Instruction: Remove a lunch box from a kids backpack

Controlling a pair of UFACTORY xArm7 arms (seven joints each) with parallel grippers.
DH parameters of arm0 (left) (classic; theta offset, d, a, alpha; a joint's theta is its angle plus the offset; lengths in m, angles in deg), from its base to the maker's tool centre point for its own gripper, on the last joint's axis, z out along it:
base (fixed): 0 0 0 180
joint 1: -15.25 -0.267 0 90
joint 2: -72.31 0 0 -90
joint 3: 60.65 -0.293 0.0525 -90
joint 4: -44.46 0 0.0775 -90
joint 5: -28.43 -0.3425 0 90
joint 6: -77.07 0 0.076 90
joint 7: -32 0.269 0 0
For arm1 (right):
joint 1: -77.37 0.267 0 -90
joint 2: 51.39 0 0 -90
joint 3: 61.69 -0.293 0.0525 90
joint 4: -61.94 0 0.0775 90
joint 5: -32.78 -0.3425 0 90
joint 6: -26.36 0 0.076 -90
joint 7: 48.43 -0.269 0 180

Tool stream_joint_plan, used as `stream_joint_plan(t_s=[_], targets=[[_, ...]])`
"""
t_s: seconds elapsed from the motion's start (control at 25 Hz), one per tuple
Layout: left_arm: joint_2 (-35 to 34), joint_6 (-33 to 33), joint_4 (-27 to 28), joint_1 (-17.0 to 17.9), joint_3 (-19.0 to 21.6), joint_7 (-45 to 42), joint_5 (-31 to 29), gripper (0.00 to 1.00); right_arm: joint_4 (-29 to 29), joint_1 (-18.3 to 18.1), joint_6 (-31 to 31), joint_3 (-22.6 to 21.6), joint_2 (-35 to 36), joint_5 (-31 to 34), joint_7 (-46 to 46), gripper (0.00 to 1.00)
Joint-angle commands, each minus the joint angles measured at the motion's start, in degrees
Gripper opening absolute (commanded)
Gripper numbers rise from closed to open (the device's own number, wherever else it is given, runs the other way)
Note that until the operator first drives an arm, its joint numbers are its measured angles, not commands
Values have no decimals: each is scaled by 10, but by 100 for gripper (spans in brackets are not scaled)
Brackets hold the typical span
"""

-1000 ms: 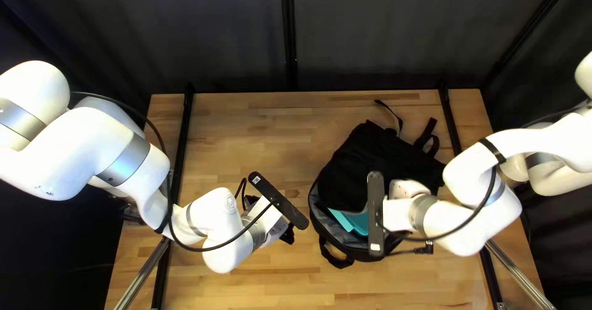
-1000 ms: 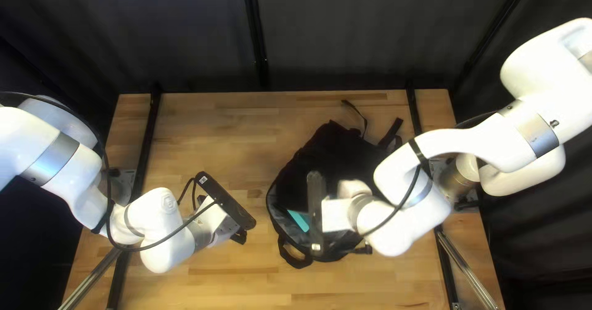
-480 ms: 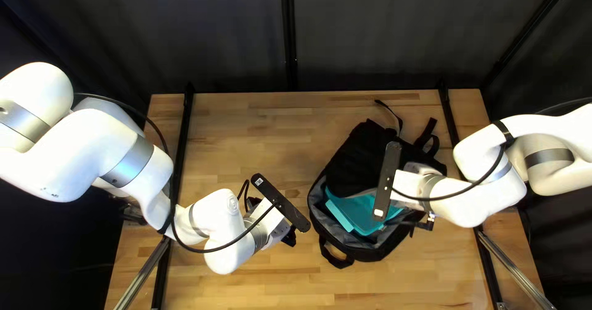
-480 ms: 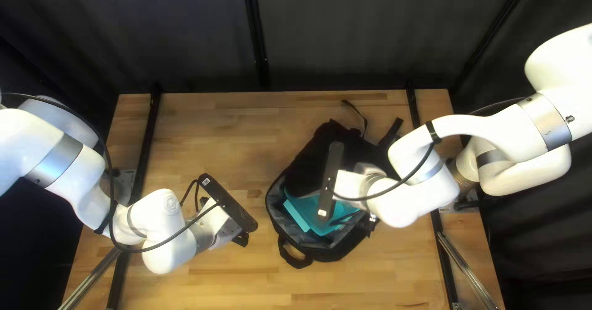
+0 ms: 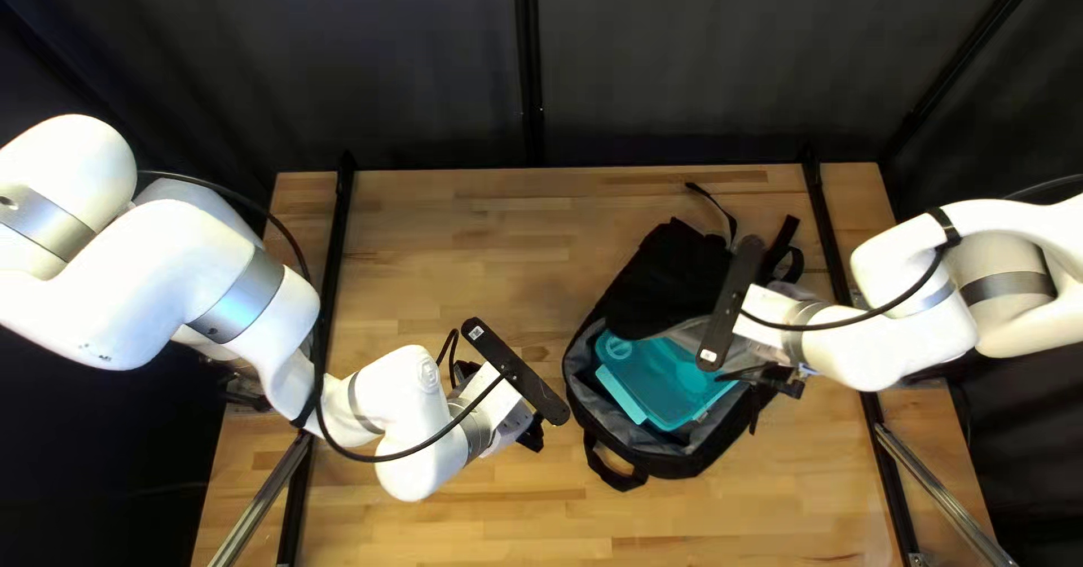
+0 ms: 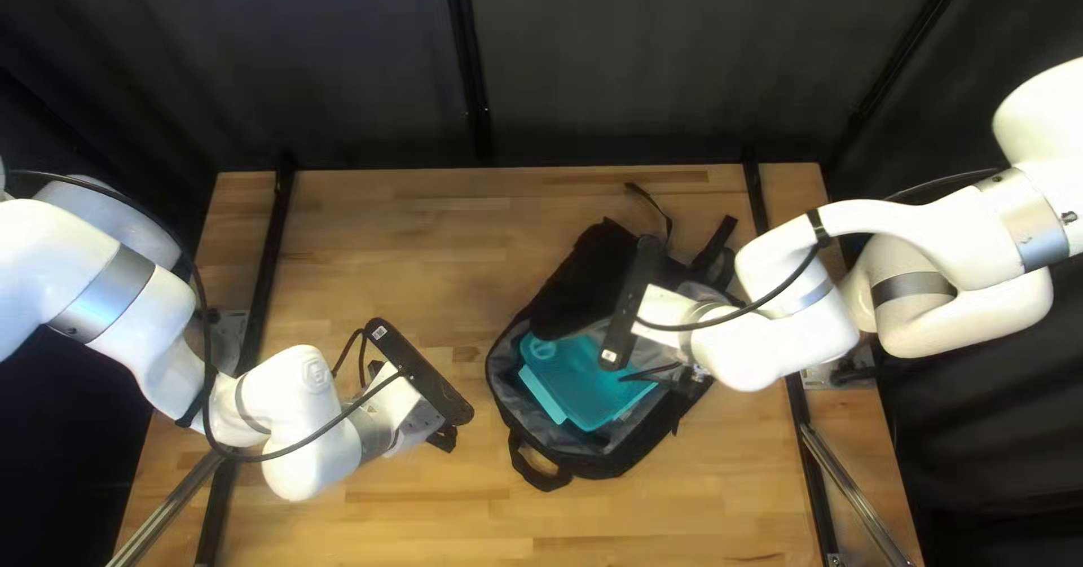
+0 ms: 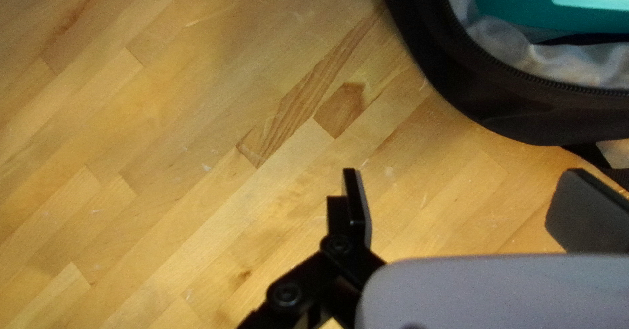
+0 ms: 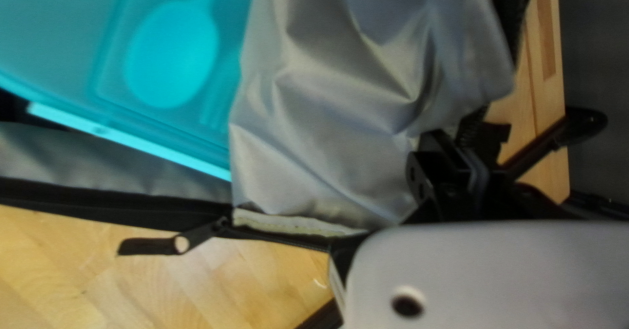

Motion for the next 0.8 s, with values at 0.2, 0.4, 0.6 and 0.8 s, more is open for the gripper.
stream_joint_plan(t_s=[0.2,0.4,0.6,0.8], targets=[[1,2,-4,1,1,-7,-2,100,19,-13,20,20,5,-1,4,96],[2,2,-3,2,2,-10,-4,100,-24,-15,24,12,43,2,9,100],[6,2,-1,4,3,-14,-7,100,-80,-14,43,-8,109,13,5,100],[9,1,-1,6,5,-21,-9,100,-124,-9,61,-24,163,27,10,100]])
